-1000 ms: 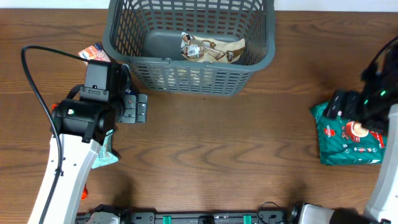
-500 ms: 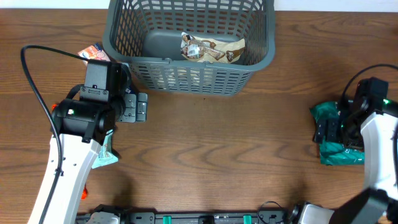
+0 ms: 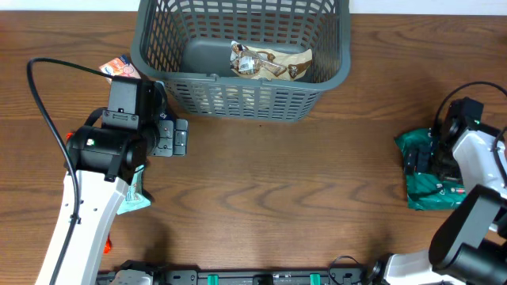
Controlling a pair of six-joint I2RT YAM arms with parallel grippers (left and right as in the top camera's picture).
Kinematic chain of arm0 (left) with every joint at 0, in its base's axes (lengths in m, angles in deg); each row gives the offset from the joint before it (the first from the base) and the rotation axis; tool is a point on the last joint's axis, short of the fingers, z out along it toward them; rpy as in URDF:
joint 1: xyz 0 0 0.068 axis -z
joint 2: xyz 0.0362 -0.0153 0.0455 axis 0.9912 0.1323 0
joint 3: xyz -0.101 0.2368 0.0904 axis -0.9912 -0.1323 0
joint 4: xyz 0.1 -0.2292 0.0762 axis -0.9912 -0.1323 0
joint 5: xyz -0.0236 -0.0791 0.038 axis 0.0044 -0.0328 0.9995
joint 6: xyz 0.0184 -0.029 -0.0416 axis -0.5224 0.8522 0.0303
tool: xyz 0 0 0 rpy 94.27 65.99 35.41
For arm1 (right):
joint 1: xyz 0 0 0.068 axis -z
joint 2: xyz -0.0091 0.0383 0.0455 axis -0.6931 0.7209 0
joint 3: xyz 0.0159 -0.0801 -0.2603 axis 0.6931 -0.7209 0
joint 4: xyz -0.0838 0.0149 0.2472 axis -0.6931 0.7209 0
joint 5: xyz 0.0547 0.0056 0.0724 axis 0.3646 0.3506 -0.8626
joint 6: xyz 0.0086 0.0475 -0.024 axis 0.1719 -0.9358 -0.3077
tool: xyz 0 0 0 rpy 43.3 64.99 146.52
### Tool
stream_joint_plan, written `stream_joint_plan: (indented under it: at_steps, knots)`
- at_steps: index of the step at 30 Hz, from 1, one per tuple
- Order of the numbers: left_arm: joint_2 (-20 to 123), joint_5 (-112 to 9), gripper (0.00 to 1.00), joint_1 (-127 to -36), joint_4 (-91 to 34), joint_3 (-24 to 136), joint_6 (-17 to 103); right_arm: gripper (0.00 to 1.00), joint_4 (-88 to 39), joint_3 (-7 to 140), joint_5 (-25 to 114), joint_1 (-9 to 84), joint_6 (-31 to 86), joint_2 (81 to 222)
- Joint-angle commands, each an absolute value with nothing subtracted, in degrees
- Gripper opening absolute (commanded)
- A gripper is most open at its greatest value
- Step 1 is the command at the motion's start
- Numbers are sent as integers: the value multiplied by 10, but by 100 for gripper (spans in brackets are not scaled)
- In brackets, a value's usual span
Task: Pack container
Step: 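Grasp the green coffee bag with the right gripper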
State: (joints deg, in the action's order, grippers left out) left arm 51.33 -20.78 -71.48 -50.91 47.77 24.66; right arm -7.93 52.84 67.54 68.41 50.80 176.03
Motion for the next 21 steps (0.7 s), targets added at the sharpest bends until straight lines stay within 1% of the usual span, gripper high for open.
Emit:
stream_joint_plan:
  at_steps: [1, 7, 13, 14, 16, 18, 20, 21]
  knots:
    - [510, -209, 99, -717, -511, 476, 243, 99, -104, 529, 694, 687, 523, 1781]
    - [510, -209, 99, -717, -509, 476, 243, 99, -166, 529, 656, 686, 535, 1835]
    - [510, -209, 99, -717, -508, 476, 244, 99, -198, 529, 625, 685, 525, 1902]
    - [510, -209, 99, -717, -508, 476, 244, 95, -202, 529, 623, 683, 526, 1907]
    - [510, -209, 99, -717, -508, 476, 244, 81, -212, 529, 616, 680, 526, 1912]
    - [510, -209, 99, -717, -508, 476, 244, 60, -223, 529, 602, 676, 526, 1912]
    - [510, -209, 99, -717, -508, 476, 244, 44, -230, 529, 587, 672, 526, 1912]
    - [510, -209, 99, -717, -508, 476, 244, 34, -232, 529, 584, 671, 526, 1912]
